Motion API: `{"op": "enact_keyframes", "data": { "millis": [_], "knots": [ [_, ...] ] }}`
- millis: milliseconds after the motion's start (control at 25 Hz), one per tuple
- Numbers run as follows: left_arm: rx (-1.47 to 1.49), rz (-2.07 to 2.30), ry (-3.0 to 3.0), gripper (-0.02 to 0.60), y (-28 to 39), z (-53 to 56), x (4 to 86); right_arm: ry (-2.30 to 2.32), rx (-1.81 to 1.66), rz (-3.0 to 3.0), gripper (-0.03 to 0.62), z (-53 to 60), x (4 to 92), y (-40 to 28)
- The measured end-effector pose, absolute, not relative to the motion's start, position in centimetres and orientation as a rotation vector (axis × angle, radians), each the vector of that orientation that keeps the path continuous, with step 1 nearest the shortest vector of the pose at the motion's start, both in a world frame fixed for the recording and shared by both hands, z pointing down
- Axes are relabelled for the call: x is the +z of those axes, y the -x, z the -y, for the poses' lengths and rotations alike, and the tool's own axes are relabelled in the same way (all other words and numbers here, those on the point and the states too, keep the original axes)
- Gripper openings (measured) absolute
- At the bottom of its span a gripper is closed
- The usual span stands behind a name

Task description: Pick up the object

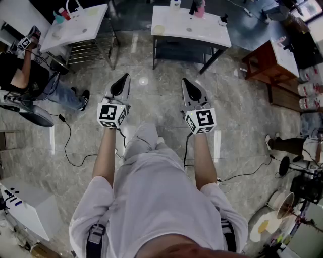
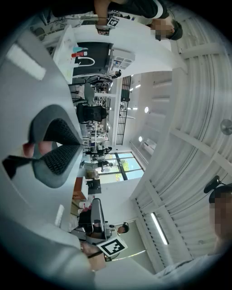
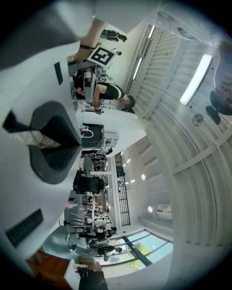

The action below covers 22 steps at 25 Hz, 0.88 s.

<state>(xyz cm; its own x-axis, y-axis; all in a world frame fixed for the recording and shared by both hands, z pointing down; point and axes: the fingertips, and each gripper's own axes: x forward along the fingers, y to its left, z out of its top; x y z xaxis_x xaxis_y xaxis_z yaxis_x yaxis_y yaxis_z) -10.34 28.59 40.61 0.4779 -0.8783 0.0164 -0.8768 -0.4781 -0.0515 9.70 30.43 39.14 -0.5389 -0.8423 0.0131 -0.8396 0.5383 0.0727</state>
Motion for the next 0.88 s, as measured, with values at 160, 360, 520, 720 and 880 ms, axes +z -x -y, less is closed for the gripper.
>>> {"op": "enact_keyframes", "data": {
  "millis": [160, 360, 520, 720, 880],
  "knots": [
    [-0.045, -1.563, 2.682, 0.0, 12.9, -28.5, 40.9, -1.501, -0.08, 2.697, 0.0, -30.6, 39.4, -7.1],
    [-0.047, -1.507, 2.712, 0.0, 16.8, -29.3, 41.0, -1.54, -0.048, 2.662, 0.0, -31.2, 39.2, -3.1],
    [-0.031, -1.516, 2.705, 0.0, 20.6, -30.8, 41.6, -1.566, -0.047, 2.647, 0.0, -32.3, 39.6, -0.4],
    [-0.007, -1.57, 2.714, 0.0, 23.9, -31.6, 42.0, -1.586, -0.01, 2.621, 0.0, -33.5, 39.8, 1.1],
    [-0.014, -1.56, 2.722, 0.0, 23.7, -30.3, 41.7, -1.599, 0.001, 2.601, 0.0, -32.5, 40.2, 0.5]
  ]
}}
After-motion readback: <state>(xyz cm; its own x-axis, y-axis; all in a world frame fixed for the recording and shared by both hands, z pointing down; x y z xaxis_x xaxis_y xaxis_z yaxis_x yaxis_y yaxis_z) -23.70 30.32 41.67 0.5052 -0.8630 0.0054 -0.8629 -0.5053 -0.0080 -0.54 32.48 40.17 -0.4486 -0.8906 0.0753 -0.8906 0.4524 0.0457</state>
